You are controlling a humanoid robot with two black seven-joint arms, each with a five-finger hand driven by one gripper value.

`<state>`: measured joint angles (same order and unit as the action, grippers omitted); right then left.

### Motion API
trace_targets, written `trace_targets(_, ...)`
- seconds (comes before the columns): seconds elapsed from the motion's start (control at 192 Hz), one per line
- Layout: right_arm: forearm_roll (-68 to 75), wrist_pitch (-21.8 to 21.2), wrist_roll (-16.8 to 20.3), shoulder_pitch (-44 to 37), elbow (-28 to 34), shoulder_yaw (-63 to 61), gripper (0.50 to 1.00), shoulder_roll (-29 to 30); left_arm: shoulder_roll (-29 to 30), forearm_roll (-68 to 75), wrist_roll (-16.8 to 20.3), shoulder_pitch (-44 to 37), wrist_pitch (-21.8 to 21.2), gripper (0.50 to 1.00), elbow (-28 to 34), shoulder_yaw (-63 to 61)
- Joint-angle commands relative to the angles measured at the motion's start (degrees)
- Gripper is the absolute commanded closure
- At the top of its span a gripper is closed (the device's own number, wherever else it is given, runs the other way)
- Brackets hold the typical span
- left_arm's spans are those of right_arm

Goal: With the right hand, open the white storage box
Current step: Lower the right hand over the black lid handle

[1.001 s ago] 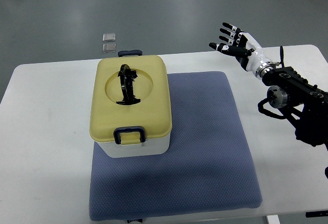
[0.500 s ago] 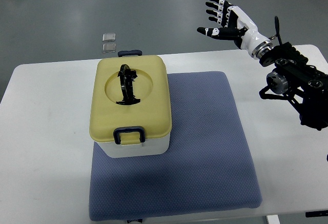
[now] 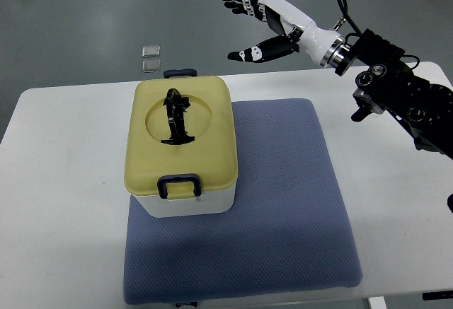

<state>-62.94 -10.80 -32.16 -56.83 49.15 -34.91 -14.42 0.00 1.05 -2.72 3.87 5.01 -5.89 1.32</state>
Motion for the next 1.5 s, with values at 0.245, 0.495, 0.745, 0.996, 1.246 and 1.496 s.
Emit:
trace_targets(0.245, -9.5, 0.0, -2.8, -6.4, 4.6, 8.2, 0.609, -1.1, 0.0, 0.0, 0.0, 0.0, 0.0, 0.5, -0.2, 0.0)
trace_targets(0.495, -12.0, 0.0, -2.8, -10.5, 7.5, 13.8, 0.611, -1.1, 0.0, 0.0, 0.0, 0.0, 0.0, 0.5, -0.4, 0.0)
trace_targets(0.745, -15.5, -0.1, -2.8, -13.2, 7.5, 16.2, 0.609, -0.1, 0.0, 0.0, 0.0, 0.0, 0.0, 0.5, -0.2, 0.0)
trace_targets(0.996, -19.2, 0.0, -2.8, -15.9, 7.3, 19.3, 0.623, 1.4, 0.0, 0.0, 0.0, 0.0, 0.0, 0.5, -0.2, -0.1)
trace_targets(1.246, -26.2, 0.5, -2.8, -18.8, 6.9, 20.3, 0.683, 3.6, 0.0, -0.1, 0.0, 0.1, 0.0, 0.5, -0.4, -0.1)
trace_targets(1.496, -30.0, 0.8, -2.8, -22.5, 6.0, 23.8, 0.685, 5.3, 0.0, -0.1, 0.0, 0.3, 0.0, 0.5, -0.3, -0.1)
